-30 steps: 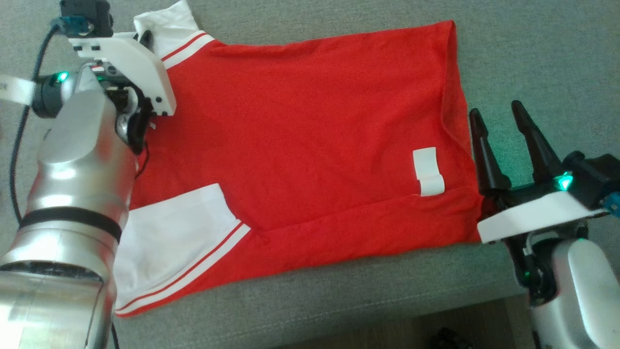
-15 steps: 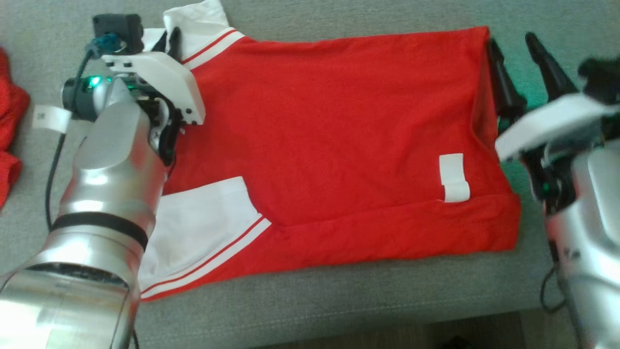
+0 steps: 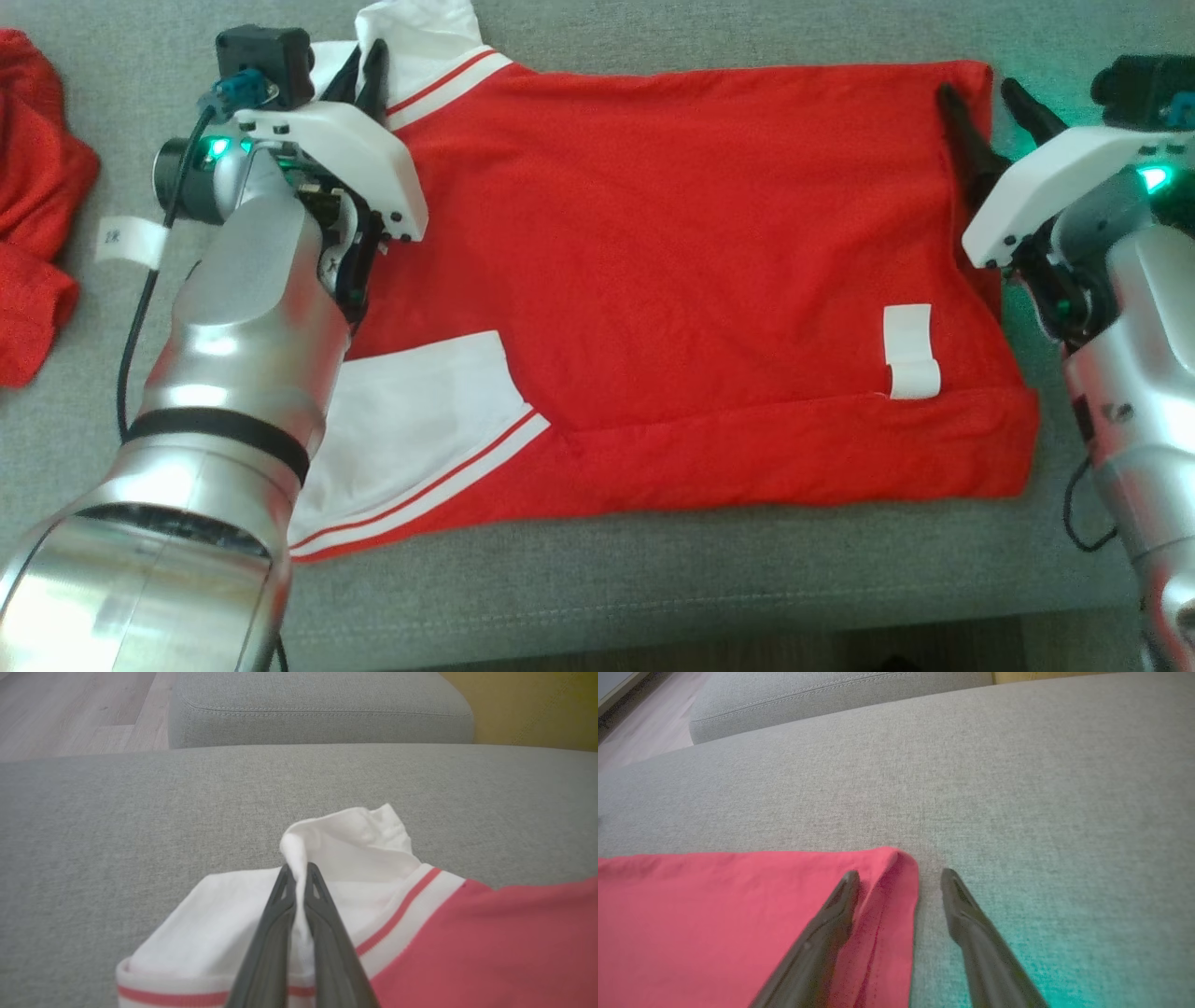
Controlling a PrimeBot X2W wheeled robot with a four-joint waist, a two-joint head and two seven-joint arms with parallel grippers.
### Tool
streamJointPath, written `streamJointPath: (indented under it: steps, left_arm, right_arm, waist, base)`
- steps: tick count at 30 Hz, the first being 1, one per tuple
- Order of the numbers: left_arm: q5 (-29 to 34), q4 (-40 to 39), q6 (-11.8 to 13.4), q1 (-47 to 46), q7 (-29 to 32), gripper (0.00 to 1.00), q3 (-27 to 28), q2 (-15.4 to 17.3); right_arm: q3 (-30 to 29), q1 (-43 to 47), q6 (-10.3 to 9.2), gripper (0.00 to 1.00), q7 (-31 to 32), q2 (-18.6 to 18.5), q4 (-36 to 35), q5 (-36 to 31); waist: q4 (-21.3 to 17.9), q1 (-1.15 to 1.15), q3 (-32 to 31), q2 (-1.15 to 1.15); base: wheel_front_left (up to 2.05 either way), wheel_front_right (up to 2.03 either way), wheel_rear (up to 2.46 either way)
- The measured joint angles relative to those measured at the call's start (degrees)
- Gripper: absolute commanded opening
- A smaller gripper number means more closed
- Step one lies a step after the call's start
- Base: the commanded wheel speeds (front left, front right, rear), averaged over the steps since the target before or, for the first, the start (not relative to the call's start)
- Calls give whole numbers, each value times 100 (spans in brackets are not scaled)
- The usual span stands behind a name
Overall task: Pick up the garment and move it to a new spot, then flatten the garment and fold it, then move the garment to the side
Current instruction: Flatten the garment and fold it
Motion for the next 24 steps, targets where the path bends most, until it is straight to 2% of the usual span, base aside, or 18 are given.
streamJointPath:
  steps: [1,2,3,5,7,13,18,24]
  left_arm:
    - [-30,-11,-1,0,-5,0,-3,-1]
    - [-47,-16,-1,0,-5,0,-8,-4]
    - [-48,-19,-2,-1,-7,0,-11,-5]
    - [-48,-22,-16,-1,-33,0,-18,-7]
    - [-62,-45,-37,-4,-48,0,-19,-8]
    - [-92,-356,-21,3,-49,0,-14,-4]
    - [-66,-1376,119,227,-56,0,123,82]
    - [81,-2630,225,1113,-56,0,366,264]
  right_arm:
    - [41,-46,0,72,-10,-20,47,41]
    - [81,-92,0,71,-15,-53,88,71]
    - [126,-142,0,56,-35,-82,137,104]
    - [192,-228,0,46,-65,-131,247,185]
    - [271,-303,0,0,-108,-156,322,270]
    - [407,-387,0,0,-580,-200,431,415]
    - [468,-379,0,0,-1074,-343,290,601]
    - [520,-104,0,0,-1535,-495,-210,743]
  waist:
    - [6,0,6,0]
    - [12,0,14,0]
    - [17,0,23,0]
    - [23,0,43,0]
    - [30,0,71,0]
    - [50,1,78,0]
    - [67,0,-23,0]
    - [86,0,-150,0]
  base:
    - [0,0,0]
    - [0,0,0]
    - [0,0,0]
    - [0,0,0]
    - [0,0,0]
    - [0,0,0]
    - [0,0,0]
    - [0,0,0]
